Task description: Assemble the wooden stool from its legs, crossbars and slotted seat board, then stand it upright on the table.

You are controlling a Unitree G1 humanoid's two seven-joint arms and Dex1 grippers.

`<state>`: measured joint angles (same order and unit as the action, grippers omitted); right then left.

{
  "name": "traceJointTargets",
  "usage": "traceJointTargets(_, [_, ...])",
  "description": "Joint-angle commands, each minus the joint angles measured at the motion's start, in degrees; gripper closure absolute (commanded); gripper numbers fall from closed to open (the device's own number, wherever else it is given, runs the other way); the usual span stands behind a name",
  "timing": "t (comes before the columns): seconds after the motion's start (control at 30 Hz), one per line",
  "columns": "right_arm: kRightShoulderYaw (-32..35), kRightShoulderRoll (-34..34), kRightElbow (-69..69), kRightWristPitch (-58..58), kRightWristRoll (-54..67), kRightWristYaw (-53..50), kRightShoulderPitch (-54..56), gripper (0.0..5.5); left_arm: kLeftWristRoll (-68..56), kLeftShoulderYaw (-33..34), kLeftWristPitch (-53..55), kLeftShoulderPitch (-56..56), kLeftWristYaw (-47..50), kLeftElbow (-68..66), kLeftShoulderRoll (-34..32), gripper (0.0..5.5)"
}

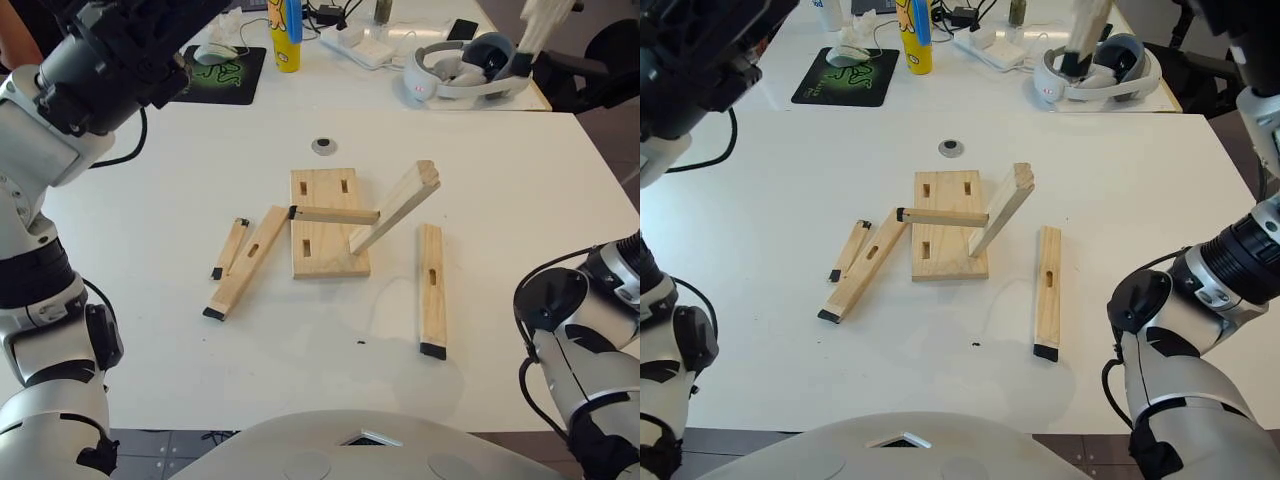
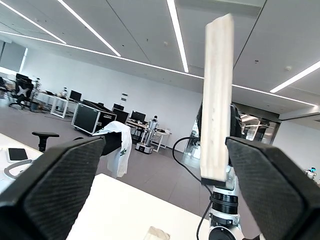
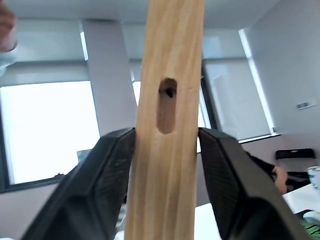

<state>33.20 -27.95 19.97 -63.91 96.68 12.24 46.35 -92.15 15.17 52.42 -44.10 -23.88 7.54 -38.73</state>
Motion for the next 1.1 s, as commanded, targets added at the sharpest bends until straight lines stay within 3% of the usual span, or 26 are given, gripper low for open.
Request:
traceJointTargets(0.03, [-8.80, 0.46, 4.69, 1.38, 1.28, -1.11, -6.90, 3.42, -1.58, -2.38, 5.07, -6.95, -4.34, -4.59, 0.15, 1.07])
traceJointTargets(0.27, [-17.01, -1.72, 7.59, 3.49, 0.86, 3.85, -12.45, 3.42, 0.93, -5.86, 12.65, -15.94, -12.09, -9.99, 0.01, 1.07])
traceJointTargets(0.77, [-21.03, -9.16, 6.48, 5.54, -0.49, 12.30, -12.81, 3.42, 7.48, -6.45, 18.65, -17.62, -19.15, -11.37, 0.34, 1.07])
traceJointTargets(1.1, [-22.04, -13.92, 2.86, 4.41, -3.57, 20.35, -11.69, 3.42, 15.20, -8.28, 20.55, -19.15, -27.47, -11.60, -0.73, 2.60])
